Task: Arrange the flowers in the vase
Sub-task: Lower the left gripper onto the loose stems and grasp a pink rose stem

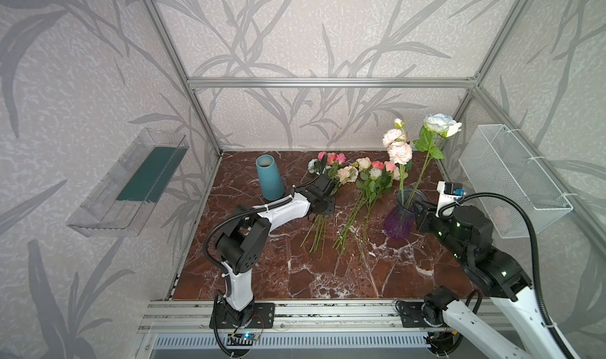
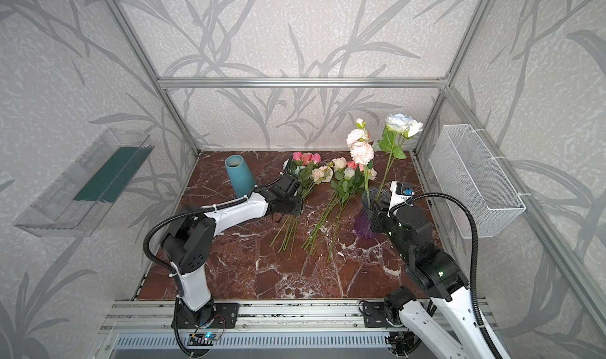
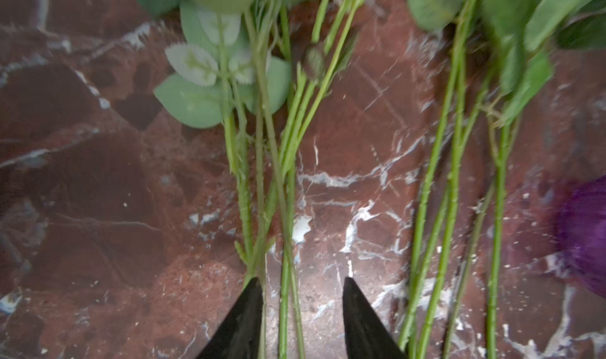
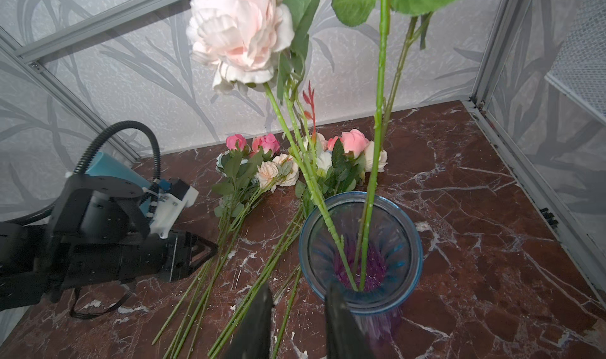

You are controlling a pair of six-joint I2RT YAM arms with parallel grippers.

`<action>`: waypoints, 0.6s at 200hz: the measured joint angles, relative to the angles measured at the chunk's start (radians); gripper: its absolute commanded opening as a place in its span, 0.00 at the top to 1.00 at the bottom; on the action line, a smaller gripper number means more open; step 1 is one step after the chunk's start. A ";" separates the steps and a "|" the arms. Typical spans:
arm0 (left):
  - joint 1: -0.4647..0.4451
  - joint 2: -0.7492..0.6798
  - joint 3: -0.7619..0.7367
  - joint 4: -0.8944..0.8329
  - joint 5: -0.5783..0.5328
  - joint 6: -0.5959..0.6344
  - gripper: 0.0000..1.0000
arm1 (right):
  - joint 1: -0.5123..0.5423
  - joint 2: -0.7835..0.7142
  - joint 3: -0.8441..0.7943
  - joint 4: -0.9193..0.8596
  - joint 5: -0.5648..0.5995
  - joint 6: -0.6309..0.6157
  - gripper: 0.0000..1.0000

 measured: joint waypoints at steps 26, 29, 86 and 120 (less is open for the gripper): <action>0.000 0.061 0.039 -0.048 0.018 0.001 0.58 | 0.000 -0.002 -0.016 0.005 -0.008 0.008 0.70; -0.001 0.067 0.041 -0.055 0.020 0.001 0.58 | 0.000 -0.002 -0.017 0.005 -0.010 0.008 0.70; -0.002 0.097 0.048 -0.092 0.026 0.009 0.71 | 0.000 -0.001 -0.040 0.008 -0.021 0.016 0.70; -0.004 0.106 0.060 -0.102 0.026 0.014 0.83 | 0.000 -0.004 -0.044 0.010 -0.026 0.017 0.70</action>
